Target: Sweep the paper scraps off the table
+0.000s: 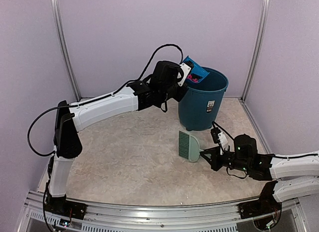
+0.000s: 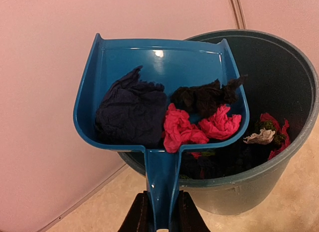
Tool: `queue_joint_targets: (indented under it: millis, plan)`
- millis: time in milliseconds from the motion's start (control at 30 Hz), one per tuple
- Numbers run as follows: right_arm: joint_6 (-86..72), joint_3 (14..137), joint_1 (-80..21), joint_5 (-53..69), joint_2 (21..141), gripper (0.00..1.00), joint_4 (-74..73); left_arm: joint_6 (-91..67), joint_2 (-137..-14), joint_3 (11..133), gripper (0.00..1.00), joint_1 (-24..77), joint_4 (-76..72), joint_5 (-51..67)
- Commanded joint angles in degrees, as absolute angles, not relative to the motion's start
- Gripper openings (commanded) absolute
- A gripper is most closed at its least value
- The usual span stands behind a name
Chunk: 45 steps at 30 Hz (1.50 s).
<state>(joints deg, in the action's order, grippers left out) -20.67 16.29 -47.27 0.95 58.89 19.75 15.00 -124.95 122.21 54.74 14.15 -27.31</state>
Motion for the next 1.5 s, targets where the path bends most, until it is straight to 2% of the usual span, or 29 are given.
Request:
queue_joint_targets:
  millis: [0, 233, 400, 867, 1100, 1467]
  plan:
    - [-20.4, 14.92, -47.81, 3.68, 57.01, 0.0, 22.75, 22.69, -128.64, 126.43, 0.0, 54.58, 7.66, -29.69]
    - [-19.49, 13.58, -48.05, 4.1, 53.41, 0.0, 21.71, 30.88, -131.86, 128.31, 0.0, 54.75, 3.51, -31.56]
    - [-19.03, 13.11, -48.21, 5.03, 52.47, 0.0, 21.7, 39.72, -132.44, 125.25, 0.0, 54.76, -5.32, -34.69]
    - [-19.37, 12.42, -48.27, 5.47, 51.57, 0.0, 21.31, 59.61, -132.72, 120.09, 0.0, 55.69, -16.81, -37.88]
    - [-19.5, 12.05, -48.34, 5.54, 49.76, 0.0, 20.57, 75.89, -134.39, 118.1, 0.0, 56.24, -26.48, -42.47]
    - [-19.73, 11.9, -48.35, 5.82, 50.17, 0.0, 21.3, 84.04, -133.63, 114.96, 0.0, 56.95, -32.3, -43.33]
